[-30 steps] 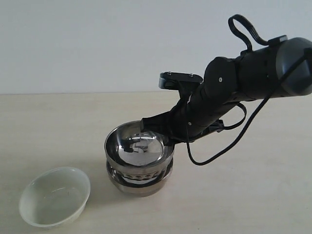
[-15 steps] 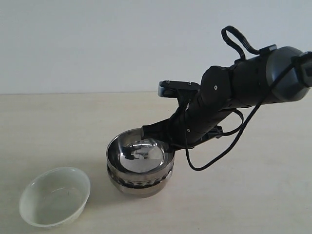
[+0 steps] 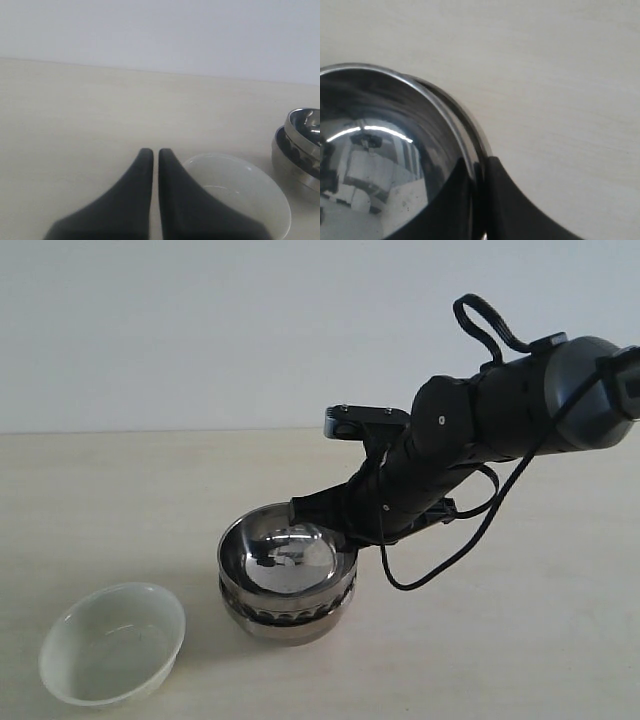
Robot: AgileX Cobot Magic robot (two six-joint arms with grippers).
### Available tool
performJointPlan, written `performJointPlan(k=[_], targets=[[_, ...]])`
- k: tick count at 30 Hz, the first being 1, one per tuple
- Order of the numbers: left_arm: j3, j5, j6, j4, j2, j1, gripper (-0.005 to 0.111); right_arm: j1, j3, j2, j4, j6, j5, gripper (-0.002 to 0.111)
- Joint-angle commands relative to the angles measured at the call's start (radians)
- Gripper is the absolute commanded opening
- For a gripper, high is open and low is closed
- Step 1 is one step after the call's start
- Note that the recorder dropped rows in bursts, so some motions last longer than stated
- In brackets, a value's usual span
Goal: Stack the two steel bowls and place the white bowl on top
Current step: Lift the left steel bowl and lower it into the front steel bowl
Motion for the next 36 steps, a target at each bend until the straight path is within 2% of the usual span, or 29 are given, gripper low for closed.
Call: performJointPlan(k=[1,36], targets=[[0.003,-0.002,-0.01,0.005,-0.002,0.003,0.004,0.016,0.004,-0.002,0.003,-0.009,-0.03,0.0],[0.003,-0.002,-0.01,0.005,-0.002,0.003,0.004,0.037,0.004,0.053,-0.042,0.032,-0.042,0.0]])
